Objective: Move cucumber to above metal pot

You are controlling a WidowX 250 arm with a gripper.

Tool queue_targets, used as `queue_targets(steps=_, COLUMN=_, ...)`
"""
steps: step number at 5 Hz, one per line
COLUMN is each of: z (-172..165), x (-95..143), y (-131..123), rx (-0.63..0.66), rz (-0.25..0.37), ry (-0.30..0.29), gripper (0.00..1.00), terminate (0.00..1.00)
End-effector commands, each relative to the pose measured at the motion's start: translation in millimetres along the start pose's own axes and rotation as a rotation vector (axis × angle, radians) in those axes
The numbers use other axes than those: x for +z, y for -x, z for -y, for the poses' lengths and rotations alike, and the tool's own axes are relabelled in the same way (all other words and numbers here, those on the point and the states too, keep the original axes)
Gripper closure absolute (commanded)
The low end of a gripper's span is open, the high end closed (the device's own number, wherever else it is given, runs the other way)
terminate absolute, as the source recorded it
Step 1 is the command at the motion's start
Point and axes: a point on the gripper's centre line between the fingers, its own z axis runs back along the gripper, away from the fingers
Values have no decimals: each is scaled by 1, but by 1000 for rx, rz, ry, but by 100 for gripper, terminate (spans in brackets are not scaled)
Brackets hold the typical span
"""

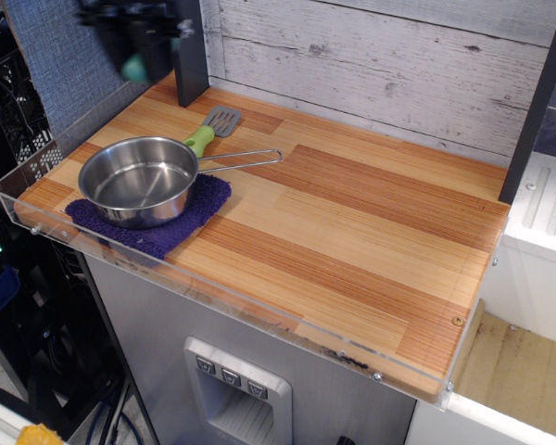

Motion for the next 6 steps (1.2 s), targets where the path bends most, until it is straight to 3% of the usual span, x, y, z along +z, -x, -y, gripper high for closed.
queue_targets(steps=1, z=21, x=-25, y=-32, rx=-20, rz=8, ry=-68, gripper=100, terminate=0)
queue_targets(steps=3, z=14, x=-67, y=-26, rx=1, rz=-23, ry=-153, gripper=100, terminate=0)
queue_targets(steps=5, z=-14, x=-94, y=-25, rx=35, rz=-85, ry=-178, gripper=100, terminate=0)
queue_targets(steps=6, z=-10, x=-81, y=-25, rx=30, rz=-57, ry=-149, gripper=0, terminate=0)
